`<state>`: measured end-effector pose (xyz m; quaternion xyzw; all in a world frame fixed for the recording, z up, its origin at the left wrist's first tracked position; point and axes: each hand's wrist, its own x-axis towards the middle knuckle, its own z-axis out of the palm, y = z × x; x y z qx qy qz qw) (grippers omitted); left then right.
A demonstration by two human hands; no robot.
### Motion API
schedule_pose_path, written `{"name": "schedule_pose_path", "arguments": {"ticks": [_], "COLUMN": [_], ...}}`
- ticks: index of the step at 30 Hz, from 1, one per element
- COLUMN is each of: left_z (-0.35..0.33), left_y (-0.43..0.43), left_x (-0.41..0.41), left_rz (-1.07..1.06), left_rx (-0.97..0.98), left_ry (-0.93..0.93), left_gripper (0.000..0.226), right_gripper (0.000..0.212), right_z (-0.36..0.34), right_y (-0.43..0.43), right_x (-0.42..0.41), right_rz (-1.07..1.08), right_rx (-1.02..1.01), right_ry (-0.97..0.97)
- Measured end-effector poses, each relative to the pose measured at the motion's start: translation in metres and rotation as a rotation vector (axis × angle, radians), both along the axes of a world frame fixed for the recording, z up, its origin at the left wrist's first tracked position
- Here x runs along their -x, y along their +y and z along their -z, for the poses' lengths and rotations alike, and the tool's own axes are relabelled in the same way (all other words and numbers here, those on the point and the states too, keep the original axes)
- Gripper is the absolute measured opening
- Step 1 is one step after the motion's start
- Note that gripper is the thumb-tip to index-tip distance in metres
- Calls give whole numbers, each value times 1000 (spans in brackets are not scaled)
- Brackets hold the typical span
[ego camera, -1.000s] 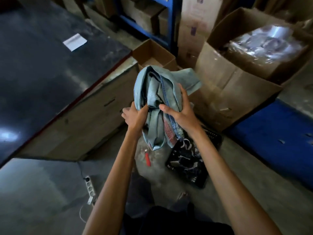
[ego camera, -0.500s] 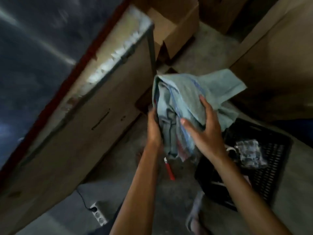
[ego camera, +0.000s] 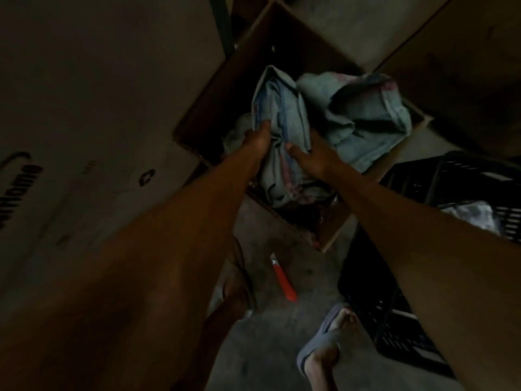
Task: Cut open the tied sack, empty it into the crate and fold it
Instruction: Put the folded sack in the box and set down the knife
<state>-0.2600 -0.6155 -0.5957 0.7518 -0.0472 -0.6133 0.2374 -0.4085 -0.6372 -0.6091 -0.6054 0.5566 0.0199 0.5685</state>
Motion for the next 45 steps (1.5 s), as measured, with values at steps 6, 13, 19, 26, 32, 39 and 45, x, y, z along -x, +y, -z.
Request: {"name": "schedule_pose_path", "arguments": {"ticks": [6,13,19,26,32,39,45], "left_z": [-8,-142,-192,-135,14,185,244], "left_y": [8,104,270,447,500,483,495], "left_x": [5,30,72,141,162,154,162], "left_rz": [10,189,102,63,269,281,243], "left_rx": [38,461,181,-129,-300,-269,-211], "left_ry": [-113,-599,-582,-542,-478,-630,-734], "left_gripper": [73,55,67,52,70,80,85], "right_gripper": [86,74,70,53,50,50,54], "right_z": [-30,-170,-229,-158,-8,147,210], "right_y": [2,88,212,325,363,362,387], "right_x": [10,37,72,129,137,108,93], "right_rz": [6,-90,-394,-637,-698,-540,-417], "right_rx": [106,381,260,171,130,258,350], "right_ry": [65,283,306,430,558,700,709]}}
